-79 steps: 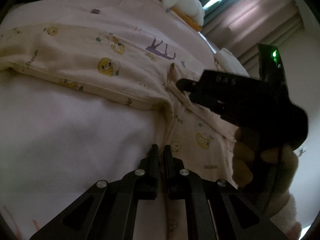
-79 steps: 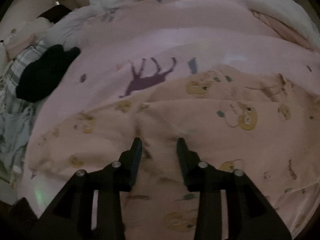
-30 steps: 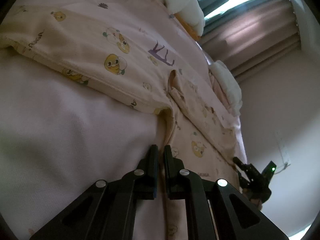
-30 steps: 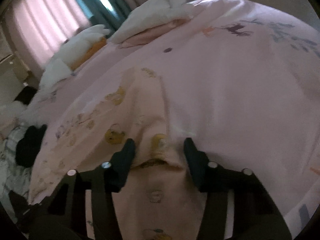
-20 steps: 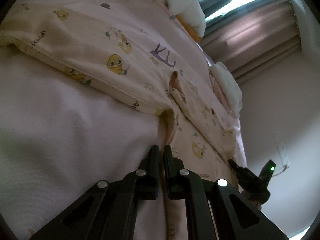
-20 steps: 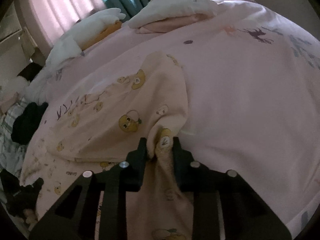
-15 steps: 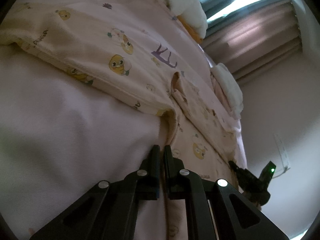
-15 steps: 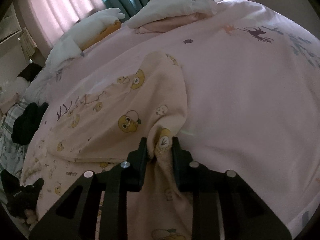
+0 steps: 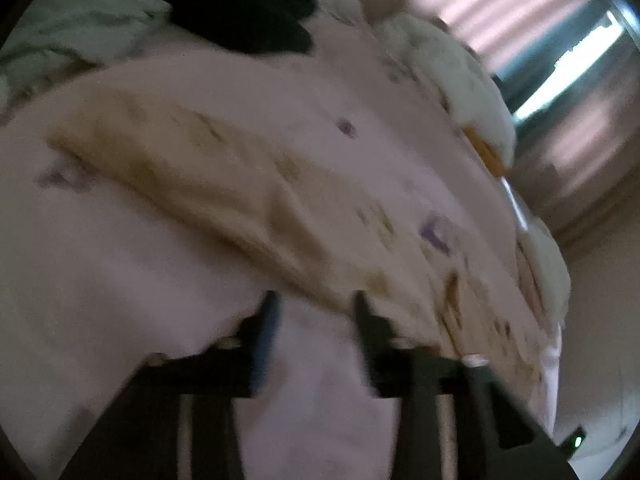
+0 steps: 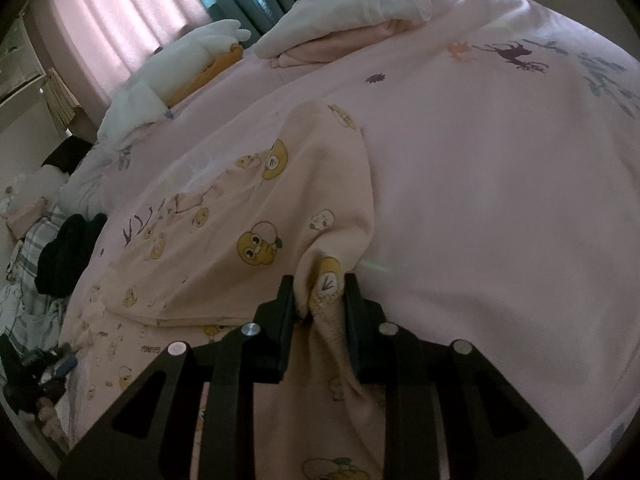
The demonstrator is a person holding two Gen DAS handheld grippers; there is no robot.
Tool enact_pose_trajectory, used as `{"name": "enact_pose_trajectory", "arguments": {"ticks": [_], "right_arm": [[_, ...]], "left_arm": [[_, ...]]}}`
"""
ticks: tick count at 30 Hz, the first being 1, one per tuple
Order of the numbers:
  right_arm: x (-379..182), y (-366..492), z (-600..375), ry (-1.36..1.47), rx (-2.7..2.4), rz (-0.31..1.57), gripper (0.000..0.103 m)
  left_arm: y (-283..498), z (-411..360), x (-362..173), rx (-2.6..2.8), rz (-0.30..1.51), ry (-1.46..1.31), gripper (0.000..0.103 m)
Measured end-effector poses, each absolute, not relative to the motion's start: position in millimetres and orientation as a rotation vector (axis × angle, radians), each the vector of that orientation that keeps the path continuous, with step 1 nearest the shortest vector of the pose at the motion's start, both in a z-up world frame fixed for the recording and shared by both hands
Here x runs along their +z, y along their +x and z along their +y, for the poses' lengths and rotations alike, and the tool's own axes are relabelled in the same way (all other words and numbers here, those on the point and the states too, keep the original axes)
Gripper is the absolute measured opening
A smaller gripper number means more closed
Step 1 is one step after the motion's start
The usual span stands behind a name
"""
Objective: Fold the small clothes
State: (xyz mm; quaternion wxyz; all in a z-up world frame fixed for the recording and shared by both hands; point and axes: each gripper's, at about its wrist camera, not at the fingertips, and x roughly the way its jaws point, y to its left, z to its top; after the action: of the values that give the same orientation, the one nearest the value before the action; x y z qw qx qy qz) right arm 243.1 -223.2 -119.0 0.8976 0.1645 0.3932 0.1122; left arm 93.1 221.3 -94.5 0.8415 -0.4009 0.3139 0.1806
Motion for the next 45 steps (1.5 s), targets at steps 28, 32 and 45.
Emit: {"name": "enact_pose_trajectory", "arguments": {"ticks": [28, 32, 45], "right_arm": [[-121.4, 245.5, -224.6, 0.359, 0.254, 0.82, 0.026], [-122.1, 245.9, -226.9, 0.369, 0.262, 0.819, 0.026], [-121.5, 245.5, -230.0, 0.365, 0.269, 0.819, 0.02]], "left_arm": [[97.4, 273.9, -66.5, 0.899, 0.671, -0.313, 0.006], [120.9, 228.9, -36.3, 0.845, 0.642, -0.104, 0.006], [189.1, 57.5, -1.3, 0.444, 0.483, -0.033, 0.006]]}}
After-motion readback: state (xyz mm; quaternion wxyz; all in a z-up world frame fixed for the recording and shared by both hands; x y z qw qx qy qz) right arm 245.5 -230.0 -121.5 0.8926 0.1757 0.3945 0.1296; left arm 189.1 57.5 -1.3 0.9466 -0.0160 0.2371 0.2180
